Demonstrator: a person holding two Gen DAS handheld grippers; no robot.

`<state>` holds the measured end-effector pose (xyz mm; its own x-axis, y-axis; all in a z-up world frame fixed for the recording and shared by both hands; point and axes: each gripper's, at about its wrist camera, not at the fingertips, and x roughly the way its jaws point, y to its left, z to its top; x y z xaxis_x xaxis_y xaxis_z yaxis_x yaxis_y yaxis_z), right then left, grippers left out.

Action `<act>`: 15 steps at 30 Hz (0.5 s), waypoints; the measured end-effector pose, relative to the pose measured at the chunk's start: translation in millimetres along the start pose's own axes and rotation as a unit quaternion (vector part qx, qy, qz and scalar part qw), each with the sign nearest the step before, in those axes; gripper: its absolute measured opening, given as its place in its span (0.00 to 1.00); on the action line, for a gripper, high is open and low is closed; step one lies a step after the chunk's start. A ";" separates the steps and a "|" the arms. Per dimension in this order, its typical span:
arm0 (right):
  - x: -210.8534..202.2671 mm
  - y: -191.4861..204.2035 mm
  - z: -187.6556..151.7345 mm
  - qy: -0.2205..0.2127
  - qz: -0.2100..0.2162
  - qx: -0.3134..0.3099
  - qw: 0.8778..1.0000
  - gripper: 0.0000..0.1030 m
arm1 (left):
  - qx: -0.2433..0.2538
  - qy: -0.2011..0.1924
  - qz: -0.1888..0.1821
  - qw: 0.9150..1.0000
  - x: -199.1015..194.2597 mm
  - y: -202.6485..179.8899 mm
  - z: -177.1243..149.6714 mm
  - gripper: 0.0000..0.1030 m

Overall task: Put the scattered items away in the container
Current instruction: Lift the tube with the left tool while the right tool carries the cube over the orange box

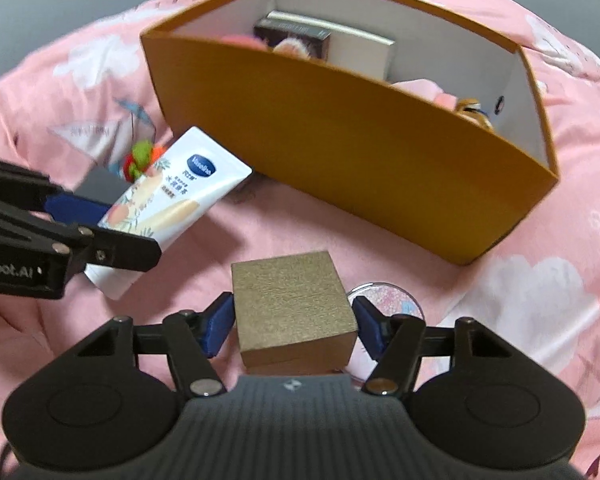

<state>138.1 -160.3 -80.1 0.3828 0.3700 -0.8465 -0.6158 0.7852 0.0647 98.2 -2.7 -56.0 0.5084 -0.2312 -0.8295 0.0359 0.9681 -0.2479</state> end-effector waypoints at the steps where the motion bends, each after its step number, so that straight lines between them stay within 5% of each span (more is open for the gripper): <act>1: -4.6 -1.0 0.6 -0.005 0.005 0.006 1.000 0.64 | 0.001 -0.003 -0.001 1.000 -2.4 -1.2 1.1 0.48; 15: -87.2 -4.5 18.6 -0.111 0.014 0.022 0.993 0.64 | 0.027 -0.052 -0.024 0.998 -39.1 -24.0 22.9 0.48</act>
<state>120.3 -186.9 3.2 0.5114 0.4891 -0.7066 -0.6000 0.7919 0.1139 97.2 -14.7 -6.2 0.5906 -0.2688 -0.7608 0.1064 0.9606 -0.2568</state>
